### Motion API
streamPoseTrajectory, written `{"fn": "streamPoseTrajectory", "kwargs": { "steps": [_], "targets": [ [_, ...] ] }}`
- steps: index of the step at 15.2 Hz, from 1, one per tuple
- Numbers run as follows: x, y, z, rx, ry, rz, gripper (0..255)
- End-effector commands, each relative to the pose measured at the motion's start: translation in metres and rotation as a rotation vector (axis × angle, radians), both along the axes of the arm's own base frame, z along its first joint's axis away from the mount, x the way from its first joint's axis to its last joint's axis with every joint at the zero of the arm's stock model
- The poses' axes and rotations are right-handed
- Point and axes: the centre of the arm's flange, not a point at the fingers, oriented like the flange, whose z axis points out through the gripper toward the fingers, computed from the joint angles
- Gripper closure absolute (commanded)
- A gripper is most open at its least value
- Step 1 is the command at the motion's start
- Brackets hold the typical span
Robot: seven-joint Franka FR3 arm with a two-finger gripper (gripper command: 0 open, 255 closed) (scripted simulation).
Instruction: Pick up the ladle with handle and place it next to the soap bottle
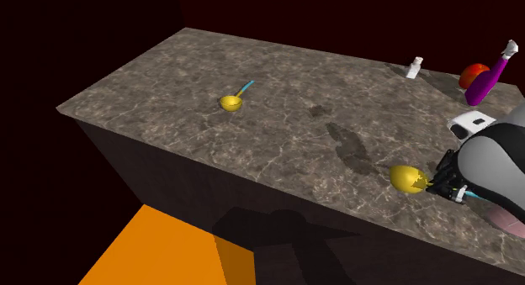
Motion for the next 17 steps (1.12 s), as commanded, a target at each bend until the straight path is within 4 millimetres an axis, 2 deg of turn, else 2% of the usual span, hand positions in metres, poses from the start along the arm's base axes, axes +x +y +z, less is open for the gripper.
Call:
{"fn": "streamPoseTrajectory", "kwargs": {
  "steps": [1,14,17],
  "targets": [
    [0.000,0.001,-0.011,0.000,-0.001,0.000,255],
    [0.000,0.001,-0.080,0.000,-0.001,0.000,255],
    [0.000,0.001,-0.082,0.000,-0.001,0.000,255]
  ]
}}
